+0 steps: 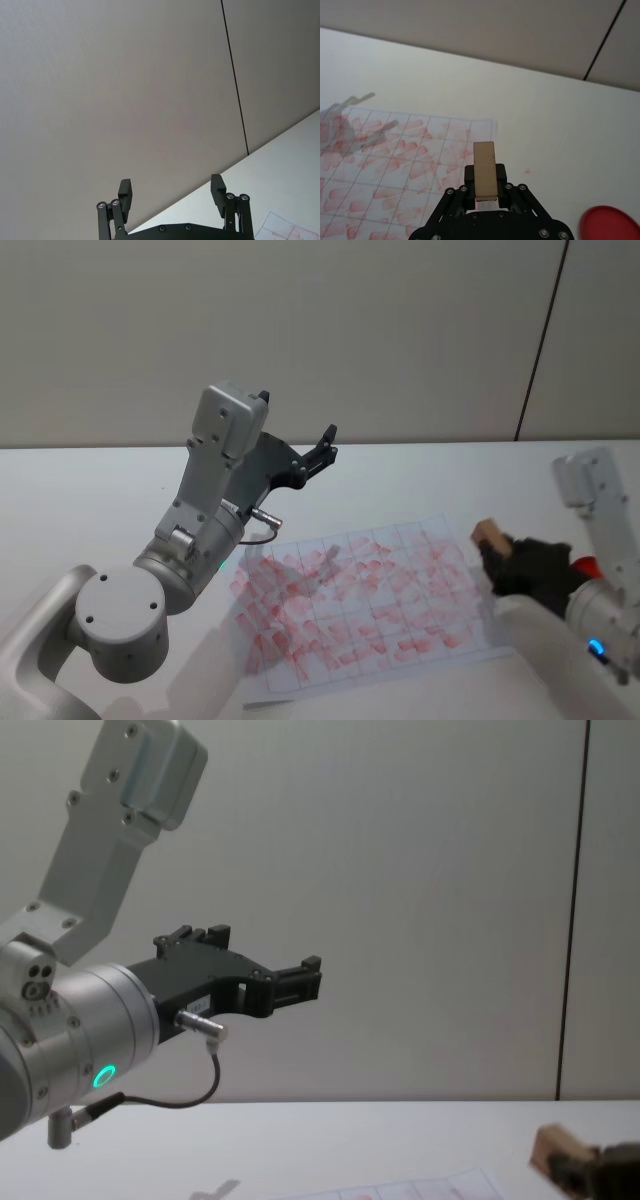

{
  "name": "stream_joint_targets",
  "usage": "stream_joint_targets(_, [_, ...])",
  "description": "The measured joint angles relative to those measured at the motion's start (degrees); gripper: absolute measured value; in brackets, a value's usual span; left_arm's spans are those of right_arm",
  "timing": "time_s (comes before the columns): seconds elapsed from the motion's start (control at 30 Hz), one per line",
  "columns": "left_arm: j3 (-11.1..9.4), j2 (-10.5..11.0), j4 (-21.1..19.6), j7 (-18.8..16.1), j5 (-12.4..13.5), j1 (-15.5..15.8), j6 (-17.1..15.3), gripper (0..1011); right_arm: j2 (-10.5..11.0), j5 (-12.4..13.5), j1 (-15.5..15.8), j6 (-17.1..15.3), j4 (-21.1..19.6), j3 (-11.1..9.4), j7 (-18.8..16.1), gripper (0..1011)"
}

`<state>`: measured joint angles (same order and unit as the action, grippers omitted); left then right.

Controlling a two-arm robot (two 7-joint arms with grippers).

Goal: Use the one hand to pick up the stamp and affix it onto the A4 paper.

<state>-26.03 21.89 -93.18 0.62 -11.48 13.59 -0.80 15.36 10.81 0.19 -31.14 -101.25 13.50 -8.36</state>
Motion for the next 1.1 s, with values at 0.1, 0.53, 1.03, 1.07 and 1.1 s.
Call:
stream_joint_targets(0.1, [0.0,0.0,0.0,0.0,0.0,0.0,0.0,1001,0.4,1.0,0.0,0.6,-0.7,-1.0,1.3,219])
stream_joint_targets(0.53, [0.0,0.0,0.0,0.0,0.0,0.0,0.0,1001,2.7,5.4,1.8,0.7,-1.2,-5.0,5.9,219])
stream_joint_targets(1.03, [0.0,0.0,0.0,0.0,0.0,0.0,0.0,1001,4.3,7.9,3.7,0.2,0.6,-7.7,8.5,219])
stream_joint_targets(1.07, [0.0,0.0,0.0,0.0,0.0,0.0,0.0,1001,4.4,8.1,3.7,0.2,0.8,-7.9,8.6,219])
stream_joint_targets(1.1, [0.0,0.0,0.0,0.0,0.0,0.0,0.0,1001,4.4,8.2,3.7,0.2,1.0,-7.9,8.6,219])
